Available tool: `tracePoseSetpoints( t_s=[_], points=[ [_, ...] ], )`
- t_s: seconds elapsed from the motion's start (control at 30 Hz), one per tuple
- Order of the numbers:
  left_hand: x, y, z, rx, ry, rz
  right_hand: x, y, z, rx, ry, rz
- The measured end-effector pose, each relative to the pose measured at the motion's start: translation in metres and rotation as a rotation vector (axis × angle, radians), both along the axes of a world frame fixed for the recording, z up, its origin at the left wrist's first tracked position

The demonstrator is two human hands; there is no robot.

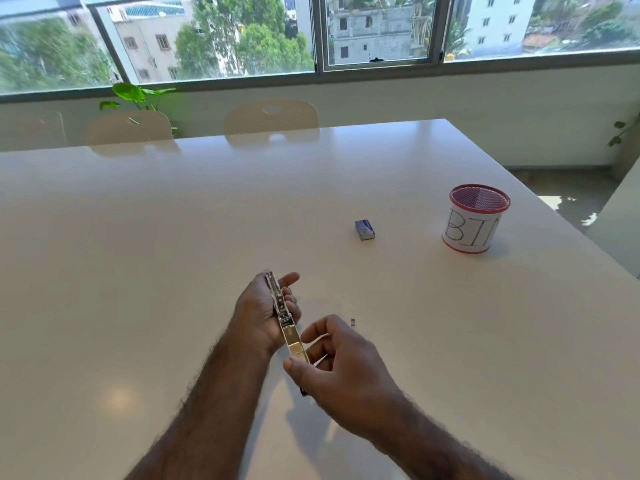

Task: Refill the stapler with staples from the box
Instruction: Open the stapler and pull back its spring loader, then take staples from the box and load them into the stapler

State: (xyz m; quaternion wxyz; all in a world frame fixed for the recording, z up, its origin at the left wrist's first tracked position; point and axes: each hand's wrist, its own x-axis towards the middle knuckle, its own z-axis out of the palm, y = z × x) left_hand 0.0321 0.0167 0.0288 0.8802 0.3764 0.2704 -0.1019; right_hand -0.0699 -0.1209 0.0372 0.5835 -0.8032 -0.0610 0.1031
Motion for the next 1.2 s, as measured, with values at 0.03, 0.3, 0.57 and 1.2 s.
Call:
tracePoseSetpoints(
  t_s=[0.03,0.3,0.57,1.2],
  points=[
    [0.000,0.001,0.000,0.007,-0.008,0.007,0.000,0.000,0.000,-0.041,-0.044,-0.010],
    [0.008,0.021,0.004,0.372,-0.094,0.057,0.046,-0.027,0.008,-0.411,-0.353,-0.075],
    [0.017,0.045,0.000,0.349,-0.102,0.302,0.124,-0.028,-0.003,-0.429,-0.495,0.031],
    [0.021,0.051,-0.024,1.732,-0.229,-0.254,0.141,-0.039,-0.037,-0.484,-0.528,-0.029]
  ],
)
